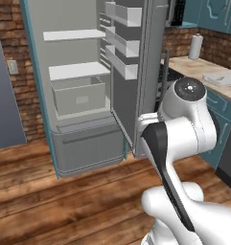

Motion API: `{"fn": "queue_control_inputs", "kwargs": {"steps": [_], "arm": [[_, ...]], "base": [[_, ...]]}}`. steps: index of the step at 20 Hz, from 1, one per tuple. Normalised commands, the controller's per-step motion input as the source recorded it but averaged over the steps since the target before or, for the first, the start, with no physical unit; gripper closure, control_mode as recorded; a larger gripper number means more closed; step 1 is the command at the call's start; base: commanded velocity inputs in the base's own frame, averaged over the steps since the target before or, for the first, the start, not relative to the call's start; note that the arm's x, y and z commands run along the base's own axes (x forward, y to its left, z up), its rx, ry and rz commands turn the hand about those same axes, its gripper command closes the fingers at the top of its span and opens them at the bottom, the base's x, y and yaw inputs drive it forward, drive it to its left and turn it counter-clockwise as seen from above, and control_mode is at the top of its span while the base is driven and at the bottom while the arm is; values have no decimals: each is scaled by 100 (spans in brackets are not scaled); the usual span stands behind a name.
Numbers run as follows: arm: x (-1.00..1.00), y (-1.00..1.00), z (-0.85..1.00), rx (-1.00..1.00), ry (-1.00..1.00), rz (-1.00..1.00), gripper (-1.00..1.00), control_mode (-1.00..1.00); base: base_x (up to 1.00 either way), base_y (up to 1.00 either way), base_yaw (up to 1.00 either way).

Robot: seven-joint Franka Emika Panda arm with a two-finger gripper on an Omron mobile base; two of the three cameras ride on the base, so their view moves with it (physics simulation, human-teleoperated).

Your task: Place one broccoli and one fish in each tupperware on the nearby counter, to pack two identical lunches.

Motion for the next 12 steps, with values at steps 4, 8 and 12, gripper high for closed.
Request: {"fn": "queue_control_inputs", "kwargs": {"steps": [4, 8, 12], "arm": [[0, 0, 0, 0, 0, 0, 100, 100], [0, 0, 0, 0, 0, 0, 100, 100], [0, 0, 0, 0, 0, 0, 100, 100]], "base": [[-12, -100, -11], [0, -100, -33], [1, -93, -54]]}}
